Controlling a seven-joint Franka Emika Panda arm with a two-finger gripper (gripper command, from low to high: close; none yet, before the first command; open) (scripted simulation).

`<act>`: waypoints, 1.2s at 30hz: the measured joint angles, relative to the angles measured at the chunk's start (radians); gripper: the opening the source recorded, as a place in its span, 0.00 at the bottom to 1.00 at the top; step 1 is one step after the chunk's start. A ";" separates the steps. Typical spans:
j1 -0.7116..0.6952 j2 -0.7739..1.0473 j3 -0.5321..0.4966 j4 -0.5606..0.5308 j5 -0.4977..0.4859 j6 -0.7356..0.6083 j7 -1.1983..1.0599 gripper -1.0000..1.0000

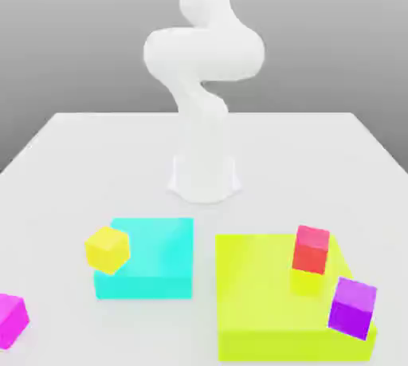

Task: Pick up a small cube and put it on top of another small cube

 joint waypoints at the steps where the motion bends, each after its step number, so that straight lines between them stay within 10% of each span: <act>1: 0.006 0.039 -0.024 0.001 0.011 0.009 -0.020 0.50; 18: -0.008 0.659 -0.320 0.026 0.261 0.143 -0.398 0.50; 35: -0.244 1.235 -0.302 0.067 0.393 0.375 -0.654 0.50; 36: -0.255 1.256 -0.288 0.072 0.407 0.390 -0.664 0.00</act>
